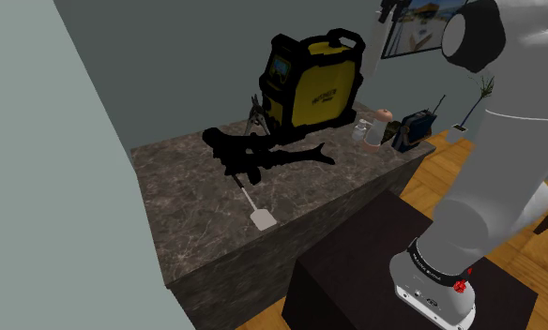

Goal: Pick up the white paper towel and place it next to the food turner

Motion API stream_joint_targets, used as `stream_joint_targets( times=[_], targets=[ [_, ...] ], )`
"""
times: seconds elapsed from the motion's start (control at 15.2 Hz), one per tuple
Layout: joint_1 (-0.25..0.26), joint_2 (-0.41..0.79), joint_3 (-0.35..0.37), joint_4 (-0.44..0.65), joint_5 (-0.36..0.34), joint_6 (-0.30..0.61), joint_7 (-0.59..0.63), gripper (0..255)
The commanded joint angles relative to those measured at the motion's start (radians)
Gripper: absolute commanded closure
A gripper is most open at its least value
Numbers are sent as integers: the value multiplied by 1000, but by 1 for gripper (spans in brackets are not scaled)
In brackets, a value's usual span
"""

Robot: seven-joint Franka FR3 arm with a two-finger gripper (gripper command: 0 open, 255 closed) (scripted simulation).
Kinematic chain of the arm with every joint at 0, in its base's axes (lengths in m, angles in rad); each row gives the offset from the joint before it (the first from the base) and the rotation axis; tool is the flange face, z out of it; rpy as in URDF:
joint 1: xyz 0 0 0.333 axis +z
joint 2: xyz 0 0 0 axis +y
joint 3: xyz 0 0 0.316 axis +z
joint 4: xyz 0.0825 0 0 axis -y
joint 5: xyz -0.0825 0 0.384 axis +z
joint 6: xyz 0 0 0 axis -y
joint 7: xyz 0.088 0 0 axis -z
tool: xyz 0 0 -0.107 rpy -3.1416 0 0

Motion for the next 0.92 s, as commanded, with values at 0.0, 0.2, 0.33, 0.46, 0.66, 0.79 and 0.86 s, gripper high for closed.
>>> stream_joint_targets(
  times=[0.0, 0.2, 0.33, 0.46, 0.66, 0.79, 0.86],
  targets=[
    [79, -106, -2, -146, -64, 55, 34, 255],
    [168, -252, 21, -322, -158, 114, 110, 255],
    [207, -339, 50, -418, -211, 140, 166, 255],
    [235, -417, 83, -501, -257, 158, 223, 255],
    [263, -521, 139, -609, -309, 174, 307, 255],
    [276, -583, 179, -671, -334, 179, 361, 255],
    [281, -611, 199, -700, -344, 181, 387, 255]
  ],
)
